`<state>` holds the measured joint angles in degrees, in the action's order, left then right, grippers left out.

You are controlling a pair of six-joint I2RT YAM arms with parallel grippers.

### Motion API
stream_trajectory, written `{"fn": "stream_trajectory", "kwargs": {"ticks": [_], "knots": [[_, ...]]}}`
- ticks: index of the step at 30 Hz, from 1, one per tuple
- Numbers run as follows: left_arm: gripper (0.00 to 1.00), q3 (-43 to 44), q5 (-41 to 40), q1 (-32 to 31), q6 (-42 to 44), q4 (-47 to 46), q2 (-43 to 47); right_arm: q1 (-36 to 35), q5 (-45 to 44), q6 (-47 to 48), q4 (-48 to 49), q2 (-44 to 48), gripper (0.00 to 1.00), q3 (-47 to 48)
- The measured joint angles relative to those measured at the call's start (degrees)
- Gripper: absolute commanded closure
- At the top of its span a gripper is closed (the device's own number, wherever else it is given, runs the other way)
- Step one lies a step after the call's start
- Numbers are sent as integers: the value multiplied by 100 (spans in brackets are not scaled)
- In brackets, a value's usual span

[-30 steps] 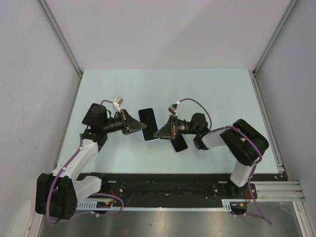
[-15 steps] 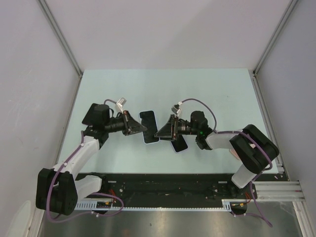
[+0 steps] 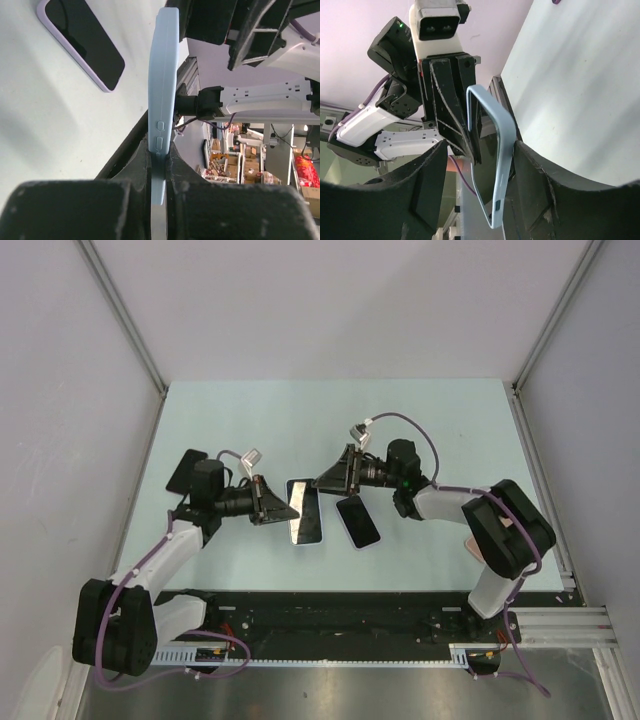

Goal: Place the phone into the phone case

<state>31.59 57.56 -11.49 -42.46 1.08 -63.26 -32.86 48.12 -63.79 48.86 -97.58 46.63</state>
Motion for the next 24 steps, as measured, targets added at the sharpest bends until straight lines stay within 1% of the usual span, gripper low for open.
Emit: {"fn": "stream_trajectory", "kwargs": {"ticks": [4,6,7,8,10,11,12,14,16,19,24], "knots": [[100,0,144,-2,0,-94,-4,0,153,-37,125,-295,42,282],[100,0,203,-2,0,-133,-17,0,203,-61,170,-365,46,328],[100,0,227,-2,0,-151,-26,0,238,-70,205,-391,49,343],[100,0,262,-2,0,-181,-39,0,254,-68,216,-402,59,350],[100,0,282,-2,0,-208,-66,0,293,-59,249,-411,74,356],[100,0,291,-2,2,-219,-79,0,295,-52,249,-411,86,358],[100,7,302,-2,48,-192,-92,0,291,-42,221,-413,91,358],[100,92,205,-17,238,44,-166,17,295,48,116,-422,98,358],[100,229,164,-22,422,330,-319,24,256,249,-50,-422,100,358],[100,302,90,-31,610,601,-531,7,155,614,-487,-420,100,376],[100,302,-105,-57,848,975,-654,-85,-144,1368,-1534,-249,99,496]]}}
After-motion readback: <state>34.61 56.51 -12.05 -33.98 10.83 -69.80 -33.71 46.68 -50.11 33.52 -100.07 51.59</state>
